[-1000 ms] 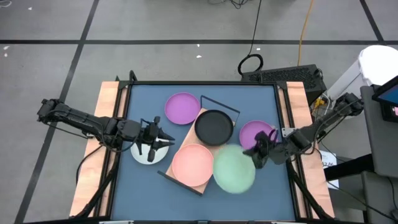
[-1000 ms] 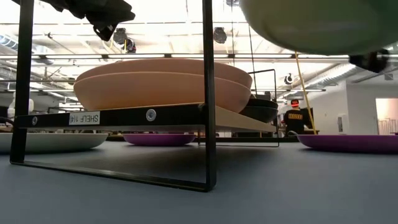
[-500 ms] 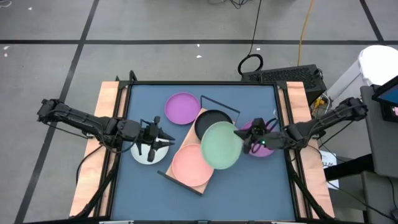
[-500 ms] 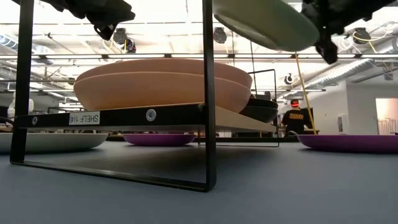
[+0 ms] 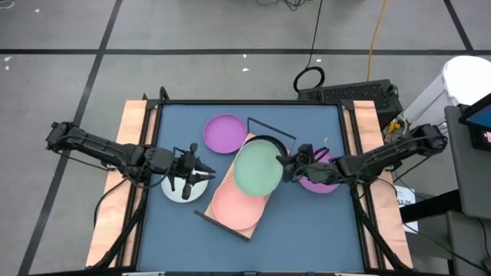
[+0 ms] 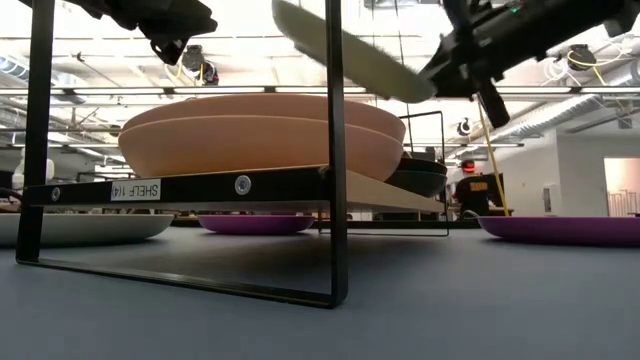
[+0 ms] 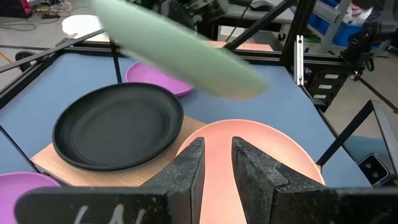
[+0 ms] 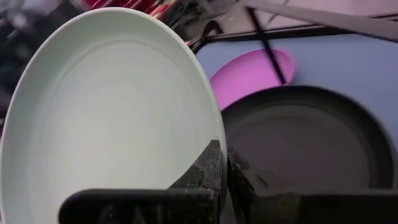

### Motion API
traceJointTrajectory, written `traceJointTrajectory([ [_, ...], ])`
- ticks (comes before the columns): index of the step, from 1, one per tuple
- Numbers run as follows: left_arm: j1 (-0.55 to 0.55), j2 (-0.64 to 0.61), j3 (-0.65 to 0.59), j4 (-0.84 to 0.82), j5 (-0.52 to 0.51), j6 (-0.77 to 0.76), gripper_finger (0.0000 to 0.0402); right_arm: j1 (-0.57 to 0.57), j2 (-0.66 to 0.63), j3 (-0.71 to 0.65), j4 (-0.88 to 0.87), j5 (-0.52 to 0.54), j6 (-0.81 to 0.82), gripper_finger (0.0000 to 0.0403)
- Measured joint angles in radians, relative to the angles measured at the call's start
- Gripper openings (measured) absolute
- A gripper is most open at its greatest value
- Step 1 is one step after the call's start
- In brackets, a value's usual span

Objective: Place and stack plates onto a shelf
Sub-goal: Stack the green plate on top of the black plate on the shelf

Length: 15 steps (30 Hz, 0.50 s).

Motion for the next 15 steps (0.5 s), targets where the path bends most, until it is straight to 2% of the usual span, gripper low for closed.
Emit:
traceJointTrajectory([
  [8, 0.0, 0.0, 0.0, 0.0, 0.0, -0.004, 0.0086, -0.008, 0.064, -0.001, 0.026, 0.142, 0.119, 0.0002],
  [15, 0.0, 0.0, 0.0, 0.0, 0.0, -0.004, 0.0086, -0.017, 0.081, -0.001, 0.005, 0.146, 0.182, 0.0003],
])
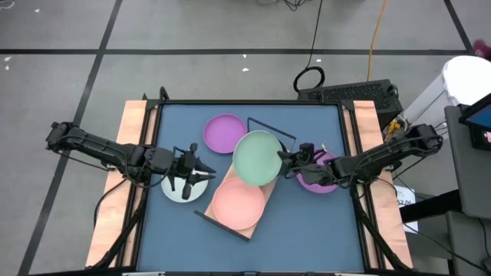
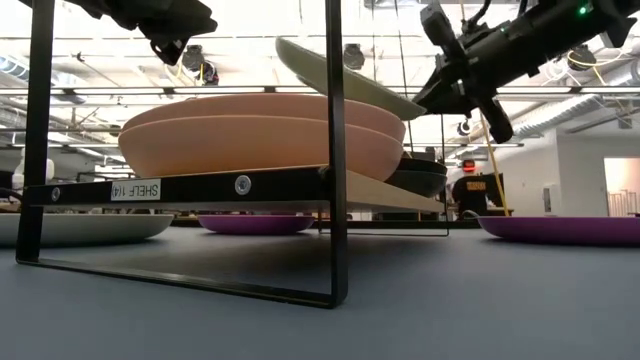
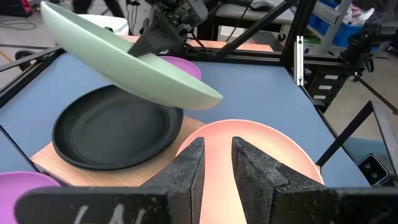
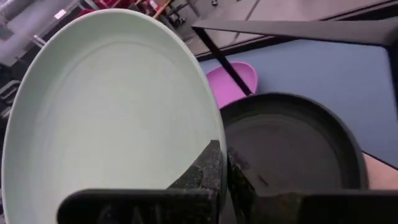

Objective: Place and stack plates onto a shelf
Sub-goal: Stack the green plate on top of the black plate on the shelf

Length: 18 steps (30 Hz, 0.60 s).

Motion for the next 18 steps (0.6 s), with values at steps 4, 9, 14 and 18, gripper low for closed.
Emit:
traceJointTrajectory([
  [4, 0.0, 0.0, 0.0, 0.0, 0.0, -0.012, 0.0086, -0.009, 0.014, 0.0, -0.059, -0.011, 0.075, 0.0003],
  [9, 0.0, 0.0, 0.0, 0.0, 0.0, -0.013, 0.0086, -0.006, 0.033, 0.0, -0.065, -0.023, 0.106, 0.0003],
  [14, 0.0, 0.0, 0.0, 0.0, 0.0, -0.013, 0.0086, -0.003, 0.043, 0.0, -0.071, -0.019, 0.126, 0.0004],
  [18, 0.0, 0.0, 0.0, 0.0, 0.0, -0.013, 0.0086, -0.004, 0.042, 0.0, -0.071, -0.007, 0.127, 0.0004],
])
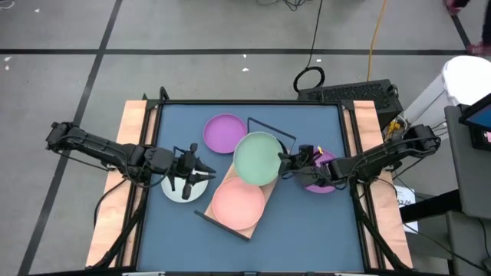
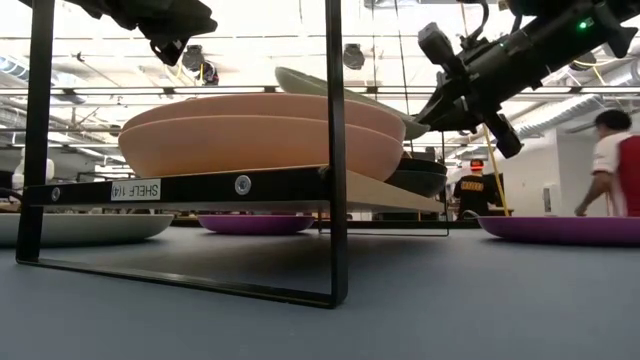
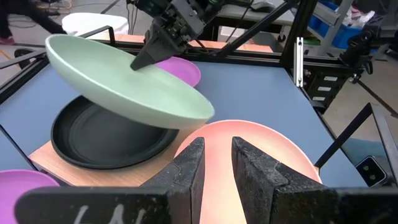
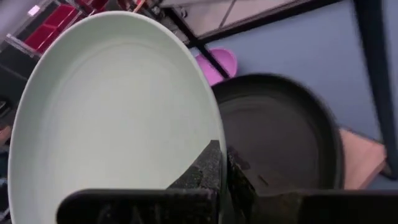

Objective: Place and stack plates onto a shelf
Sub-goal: Stack the green plate on top of the black plate on the shelf

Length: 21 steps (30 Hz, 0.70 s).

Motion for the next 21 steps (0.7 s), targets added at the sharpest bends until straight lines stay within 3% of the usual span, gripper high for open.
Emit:
traceJointTrajectory([
  [7, 0.0, 0.0, 0.0, 0.0, 0.0, 0.0, 0.0086, -0.017, 0.0, -0.019, -0.013, 0.011, 0.024, 0.0004],
  [21, 0.0, 0.0, 0.0, 0.001, 0.0, 0.0, 0.0086, -0.047, -0.006, -0.13, 0.011, 0.008, 0.298, 0.0005],
])
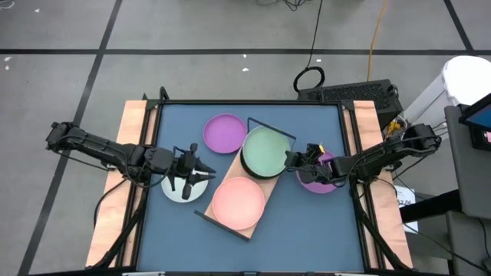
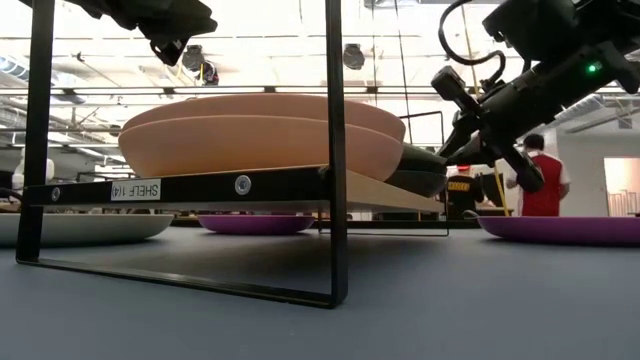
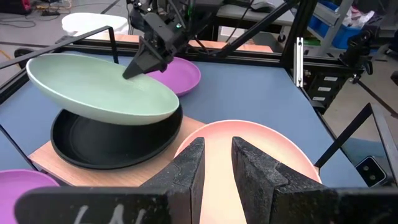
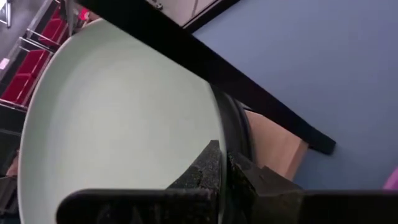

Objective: Place and stack plates onto a shelf
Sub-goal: Stack the green plate on top of the black plate on the shelf

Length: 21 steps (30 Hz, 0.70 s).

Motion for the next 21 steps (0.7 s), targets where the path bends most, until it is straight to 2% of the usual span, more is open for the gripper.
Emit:
traceJointTrajectory([
  [21, 0.0, 0.0, 0.0, 0.0, 0.0, -0.002, 0.0086, 0.001, 0.0, 0.0, 0.042, -0.004, -0.044, 0.0005],
])
